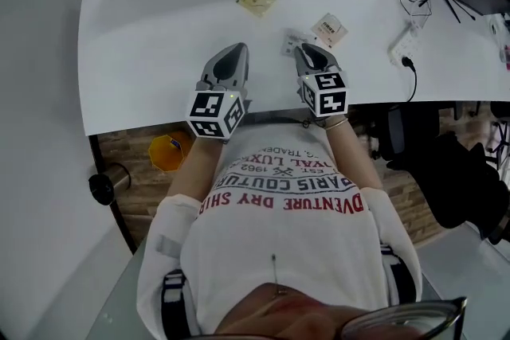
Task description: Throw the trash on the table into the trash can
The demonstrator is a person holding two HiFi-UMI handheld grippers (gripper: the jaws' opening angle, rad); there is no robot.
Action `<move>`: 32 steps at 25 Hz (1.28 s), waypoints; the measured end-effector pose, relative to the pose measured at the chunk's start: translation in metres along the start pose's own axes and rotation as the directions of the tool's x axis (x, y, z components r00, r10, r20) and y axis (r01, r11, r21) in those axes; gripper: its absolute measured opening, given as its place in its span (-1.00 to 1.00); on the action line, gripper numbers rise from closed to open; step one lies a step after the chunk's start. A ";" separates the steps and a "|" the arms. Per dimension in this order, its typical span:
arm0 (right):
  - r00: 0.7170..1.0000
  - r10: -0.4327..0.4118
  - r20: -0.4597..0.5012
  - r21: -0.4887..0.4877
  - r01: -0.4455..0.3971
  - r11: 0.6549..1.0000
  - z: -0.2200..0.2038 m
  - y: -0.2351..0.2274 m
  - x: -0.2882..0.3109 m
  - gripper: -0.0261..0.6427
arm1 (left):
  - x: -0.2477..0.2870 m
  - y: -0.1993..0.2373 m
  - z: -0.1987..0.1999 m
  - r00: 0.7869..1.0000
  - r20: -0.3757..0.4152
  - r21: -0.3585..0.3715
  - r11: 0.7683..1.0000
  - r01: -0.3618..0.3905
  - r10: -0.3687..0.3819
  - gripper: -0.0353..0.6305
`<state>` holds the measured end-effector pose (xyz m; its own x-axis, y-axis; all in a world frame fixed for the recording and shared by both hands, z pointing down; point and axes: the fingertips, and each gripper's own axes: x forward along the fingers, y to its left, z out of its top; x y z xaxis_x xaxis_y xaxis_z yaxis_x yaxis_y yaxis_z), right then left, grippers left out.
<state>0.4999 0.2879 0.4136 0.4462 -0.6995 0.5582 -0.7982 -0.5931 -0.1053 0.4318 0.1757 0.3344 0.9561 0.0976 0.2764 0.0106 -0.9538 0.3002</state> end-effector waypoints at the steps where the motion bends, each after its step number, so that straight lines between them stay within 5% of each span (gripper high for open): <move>1: 0.999 0.003 -0.032 -0.010 -0.003 1.000 -0.010 -0.001 0.006 -0.49 | 0.004 0.002 -0.007 1.000 -0.018 -0.008 1.000 0.006 -0.006 -0.82; 2: 0.998 0.008 -0.066 -0.019 -0.009 1.000 -0.020 -0.002 0.013 -0.33 | 0.008 0.004 -0.014 0.999 -0.038 -0.017 1.000 0.010 -0.010 -0.82; 6: 0.982 0.010 -0.187 -0.035 -0.017 0.999 -0.060 -0.011 0.041 -0.21 | 0.028 0.012 -0.042 0.993 -0.114 -0.058 0.998 0.019 -0.025 -0.82; 12: 0.950 -0.026 -0.310 -0.039 0.014 0.999 -0.098 -0.030 0.074 -0.21 | 0.047 0.018 -0.071 0.979 -0.196 -0.096 0.995 0.028 -0.046 -0.82; 16: 0.939 -0.032 -0.341 0.050 0.052 0.997 -0.107 -0.041 0.084 -0.21 | 0.058 0.020 -0.081 0.974 -0.220 -0.109 0.994 0.030 -0.053 -0.82; 19: 0.935 -0.022 -0.355 0.038 0.038 0.999 -0.108 -0.041 0.085 -0.30 | 0.064 0.019 -0.089 0.971 -0.232 -0.127 0.992 0.028 -0.057 -0.82; 20: 0.936 -0.017 -0.351 0.035 0.031 0.999 -0.108 -0.040 0.085 -0.61 | 0.065 0.018 -0.092 0.970 -0.236 -0.134 0.991 0.028 -0.060 -0.82; 22: 0.941 -0.026 -0.339 0.010 0.031 0.999 -0.106 -0.038 0.083 -0.79 | 0.067 0.013 -0.095 0.968 -0.244 -0.143 0.989 0.031 -0.066 -0.82; 32: 0.943 0.031 -0.333 -0.092 -0.066 0.994 -0.087 -0.016 0.078 -0.84 | 0.049 0.019 -0.085 0.981 -0.193 -0.165 0.986 -0.023 -0.009 -0.82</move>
<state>0.5120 0.2781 0.5303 0.2609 -0.5454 0.7965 -0.8596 -0.5068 -0.0655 0.4539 0.1864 0.4316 0.8813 0.1594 0.4448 -0.0601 -0.8959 0.4402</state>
